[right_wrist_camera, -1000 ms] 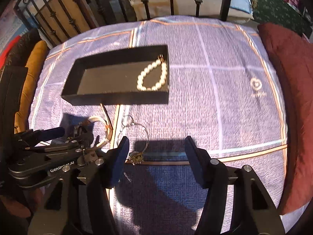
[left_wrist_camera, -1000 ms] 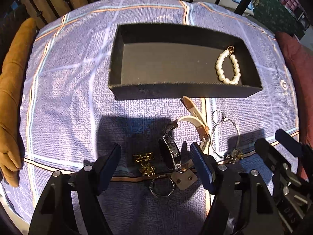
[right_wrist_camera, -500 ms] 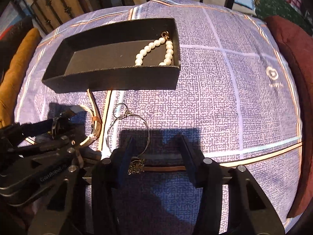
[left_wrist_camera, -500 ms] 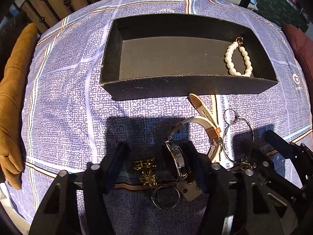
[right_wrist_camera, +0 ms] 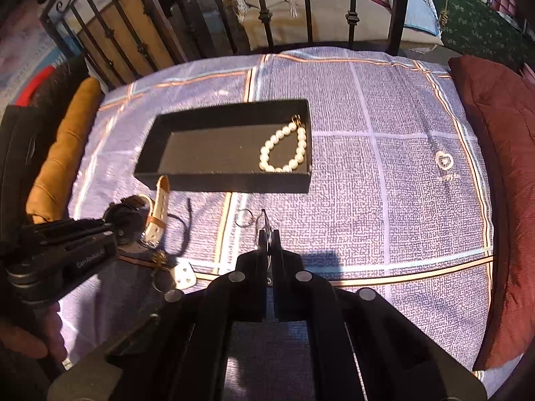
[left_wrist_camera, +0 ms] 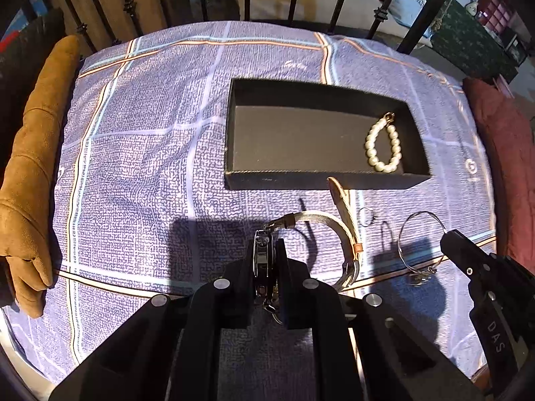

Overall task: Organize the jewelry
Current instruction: 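Grasp the cream-strap watch with the left tool, then carry the cream-strap watch into the black box and open the left tool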

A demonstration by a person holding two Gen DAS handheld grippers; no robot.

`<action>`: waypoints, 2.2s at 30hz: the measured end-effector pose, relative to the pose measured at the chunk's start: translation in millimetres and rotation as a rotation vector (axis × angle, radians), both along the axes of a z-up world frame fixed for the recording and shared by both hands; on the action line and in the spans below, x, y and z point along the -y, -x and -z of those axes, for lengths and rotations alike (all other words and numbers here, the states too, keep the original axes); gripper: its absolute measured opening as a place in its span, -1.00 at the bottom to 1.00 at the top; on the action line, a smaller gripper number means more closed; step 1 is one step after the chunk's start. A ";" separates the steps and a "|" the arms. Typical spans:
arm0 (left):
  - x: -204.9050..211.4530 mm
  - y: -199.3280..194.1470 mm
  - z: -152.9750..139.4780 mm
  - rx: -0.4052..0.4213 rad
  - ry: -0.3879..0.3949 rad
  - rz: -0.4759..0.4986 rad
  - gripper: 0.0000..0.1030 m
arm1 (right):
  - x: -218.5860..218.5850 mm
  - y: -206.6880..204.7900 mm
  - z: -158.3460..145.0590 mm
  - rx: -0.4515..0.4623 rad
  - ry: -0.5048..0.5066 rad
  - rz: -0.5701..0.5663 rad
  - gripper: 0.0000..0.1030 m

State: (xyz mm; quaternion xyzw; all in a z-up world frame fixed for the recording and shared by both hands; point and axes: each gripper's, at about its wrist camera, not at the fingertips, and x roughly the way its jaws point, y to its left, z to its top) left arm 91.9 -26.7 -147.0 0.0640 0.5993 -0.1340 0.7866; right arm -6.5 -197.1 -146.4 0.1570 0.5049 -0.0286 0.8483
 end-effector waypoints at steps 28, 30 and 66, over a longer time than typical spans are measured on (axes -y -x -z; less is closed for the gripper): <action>23.5 -7.4 -62.4 0.069 0.017 0.032 -0.80 | 1.3 -12.9 -67.9 0.111 0.004 -0.006 -0.95; 24.2 -8.2 -64.1 0.074 0.012 0.035 -0.80 | 1.7 -15.1 -70.7 0.117 0.006 -0.007 -0.95; 56.7 -61.7 -62.4 0.106 -0.019 0.073 -0.80 | 12.6 -80.9 -55.8 0.115 0.029 -0.015 -0.94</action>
